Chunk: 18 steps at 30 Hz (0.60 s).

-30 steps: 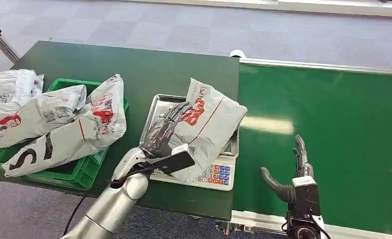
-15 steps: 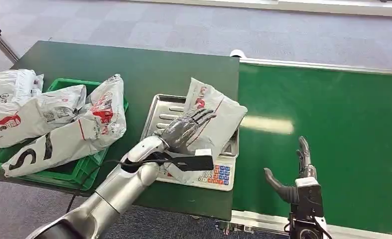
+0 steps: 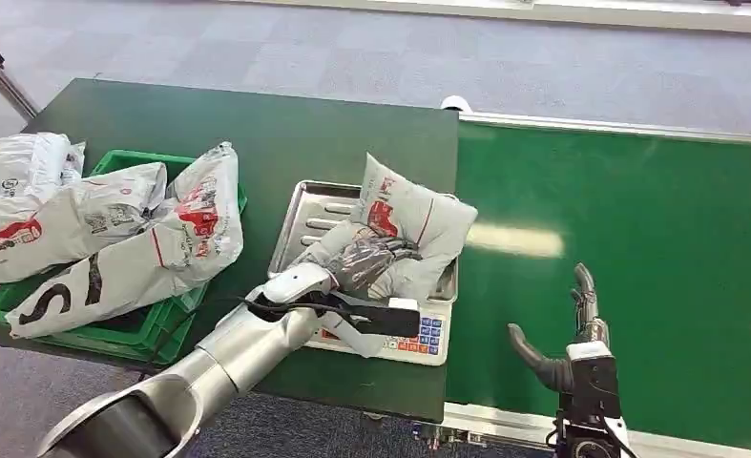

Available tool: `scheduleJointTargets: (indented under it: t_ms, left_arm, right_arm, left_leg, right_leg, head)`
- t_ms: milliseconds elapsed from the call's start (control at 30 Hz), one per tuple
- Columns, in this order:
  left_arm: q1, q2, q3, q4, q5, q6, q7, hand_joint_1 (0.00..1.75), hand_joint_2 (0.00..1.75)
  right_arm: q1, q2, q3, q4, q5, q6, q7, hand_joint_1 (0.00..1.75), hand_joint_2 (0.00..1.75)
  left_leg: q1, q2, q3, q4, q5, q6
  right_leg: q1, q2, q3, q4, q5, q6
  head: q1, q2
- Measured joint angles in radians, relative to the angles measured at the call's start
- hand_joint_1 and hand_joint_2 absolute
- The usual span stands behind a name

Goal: Moved the parcel from conveyor to table for the left to box.

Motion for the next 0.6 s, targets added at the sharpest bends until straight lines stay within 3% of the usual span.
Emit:
scheduleJointTargets:
  t_ms: [33, 600]
  left_arm:
    - [-0.006, -0.001, -0.006, 0.007, 0.0, 0.0, 0.002, 1.75, 1.75]
    - [0.01, 0.026, -0.016, -0.042, 0.051, 0.043, -0.06, 1.75, 1.75]
  right_arm:
    - [0.0, 0.0, 0.0, 0.0, 0.0, 0.0, 0.0, 0.0, 1.75]
    - [0.012, 0.001, -0.001, -0.01, 0.001, 0.0, 0.003, 0.0, 1.75]
  left_leg:
    - [0.0, 0.0, 0.001, 0.0, 0.0, 0.0]
    - [0.0, 0.0, 0.01, 0.0, 0.0, 0.0]
  right_leg:
    - [0.0, 0.0, 0.002, 0.0, 0.0, 0.0]
    - [0.0, 0.0, 0.01, 0.0, 0.0, 0.0]
  head:
    - [0.0, 0.0]
    - [0.0, 0.0]
